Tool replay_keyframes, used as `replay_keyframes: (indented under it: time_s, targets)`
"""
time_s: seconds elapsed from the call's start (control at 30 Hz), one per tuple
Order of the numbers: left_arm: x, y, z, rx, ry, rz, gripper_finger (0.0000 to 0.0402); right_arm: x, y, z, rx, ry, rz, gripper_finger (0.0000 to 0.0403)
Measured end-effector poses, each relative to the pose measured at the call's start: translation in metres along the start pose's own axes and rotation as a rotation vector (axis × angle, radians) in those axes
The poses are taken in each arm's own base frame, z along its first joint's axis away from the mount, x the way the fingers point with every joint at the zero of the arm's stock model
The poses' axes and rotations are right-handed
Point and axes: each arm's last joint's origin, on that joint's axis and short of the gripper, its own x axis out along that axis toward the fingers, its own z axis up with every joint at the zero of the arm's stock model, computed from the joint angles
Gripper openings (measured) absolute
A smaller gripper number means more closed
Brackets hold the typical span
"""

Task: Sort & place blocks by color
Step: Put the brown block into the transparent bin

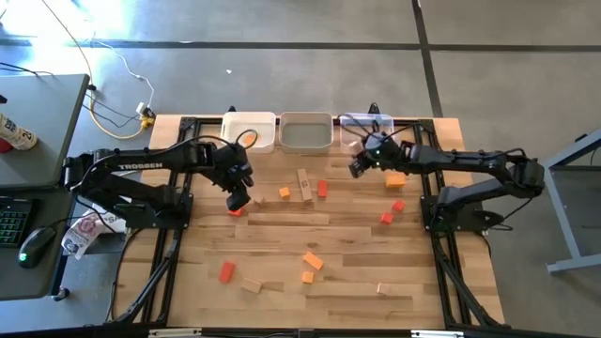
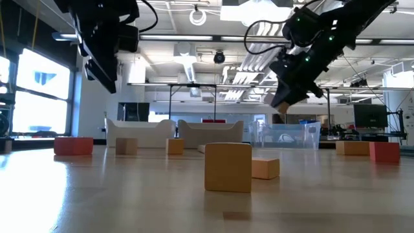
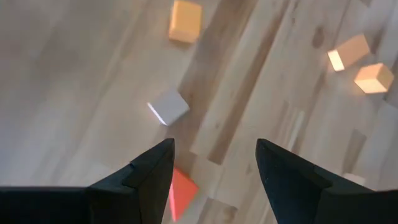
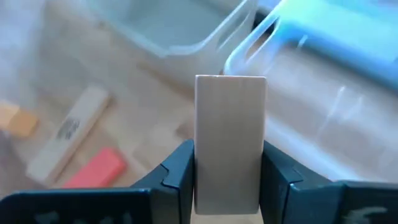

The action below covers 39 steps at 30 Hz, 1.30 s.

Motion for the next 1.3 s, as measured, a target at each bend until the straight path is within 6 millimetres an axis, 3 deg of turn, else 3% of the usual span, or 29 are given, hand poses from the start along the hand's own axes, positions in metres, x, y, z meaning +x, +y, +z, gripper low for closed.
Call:
replay_keyframes:
  time_s: [0.33,0.5,1.3]
  targets:
    - [0.003,-0.016,-0.012,-0.01,0.06,0.035,0.0213,0.001,-0.024,0.025,-0.013,-0.211,-0.209,0.0102]
    - [0.004,-0.023,-0.02,-0.048,0.111,0.061,0.0213,0.002,-0.035,0.029,0.02,-0.222,-0.25,0.0102]
    - [0.004,-0.08,-0.076,-0.244,0.209,0.153,0.0213,0.055,-0.071,0.002,0.192,0.048,-0.312,0.0102]
